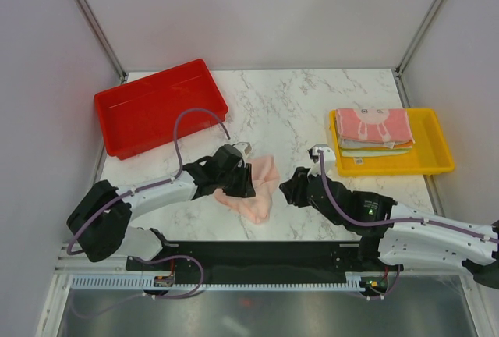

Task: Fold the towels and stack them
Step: Flatten out the crumpled towel

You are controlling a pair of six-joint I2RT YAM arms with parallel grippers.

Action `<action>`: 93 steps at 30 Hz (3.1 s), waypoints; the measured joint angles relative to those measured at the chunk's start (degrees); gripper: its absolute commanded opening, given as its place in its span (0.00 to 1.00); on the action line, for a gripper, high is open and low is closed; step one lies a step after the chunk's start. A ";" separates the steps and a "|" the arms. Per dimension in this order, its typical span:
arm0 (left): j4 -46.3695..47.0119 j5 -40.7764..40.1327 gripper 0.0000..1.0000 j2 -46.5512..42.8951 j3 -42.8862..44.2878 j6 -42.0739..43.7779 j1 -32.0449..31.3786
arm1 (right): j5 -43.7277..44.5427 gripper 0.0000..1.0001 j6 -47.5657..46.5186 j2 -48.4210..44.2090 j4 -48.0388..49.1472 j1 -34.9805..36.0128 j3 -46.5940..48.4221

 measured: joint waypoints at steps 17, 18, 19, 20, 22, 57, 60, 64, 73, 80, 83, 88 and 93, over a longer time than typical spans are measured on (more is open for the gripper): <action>9.99 8.09 0.59 5.27 8.48 -5.42 -12.13 | 5.16 0.42 -1.36 -2.29 -3.80 -0.24 3.21; 7.89 7.41 0.61 4.09 8.79 -5.44 -11.85 | 5.40 0.43 -1.64 -2.10 -4.02 -0.37 3.98; 6.19 6.67 0.62 2.75 8.83 -5.44 -10.69 | 5.57 0.43 -1.95 -1.70 -4.11 -0.48 4.74; 3.98 6.03 0.63 0.28 8.68 -5.44 -9.16 | 5.57 0.43 -2.29 -0.68 -4.24 -0.76 5.60; 0.66 4.44 0.66 -7.04 7.32 -5.44 -5.16 | 4.70 0.48 -3.43 2.14 -3.69 -1.77 7.26; -20.48 -13.35 0.66 -34.71 -5.62 -11.19 0.52 | -7.08 0.00 8.63 40.19 -4.37 -10.91 19.78; -14.10 -7.30 0.66 -32.15 -7.10 -10.67 0.52 | -4.48 0.00 11.19 29.22 -3.48 -13.35 15.15; -5.07 -0.70 0.63 -27.85 -10.05 -10.73 0.13 | -2.03 0.00 13.51 19.71 -1.70 -16.57 10.69; -5.86 -6.62 0.63 -33.27 -13.27 -14.14 -2.49 | -10.05 0.44 6.58 37.57 -2.86 -15.69 20.90; -16.46 -19.85 0.64 -53.31 -13.90 -19.65 -2.45 | -10.75 0.47 4.04 47.95 -8.22 -8.70 26.71; -19.39 -22.69 0.64 -59.63 -14.67 -21.07 -2.45 | -8.31 0.47 3.37 52.72 -11.39 -6.08 33.05; -23.63 -25.97 0.64 -63.41 -14.84 -22.03 -2.45 | -3.63 0.45 3.23 59.25 -16.81 -3.76 41.09; -26.29 -27.26 0.65 -63.41 -14.38 -22.14 -2.45 | -0.31 0.43 3.23 64.15 -21.31 -3.63 43.87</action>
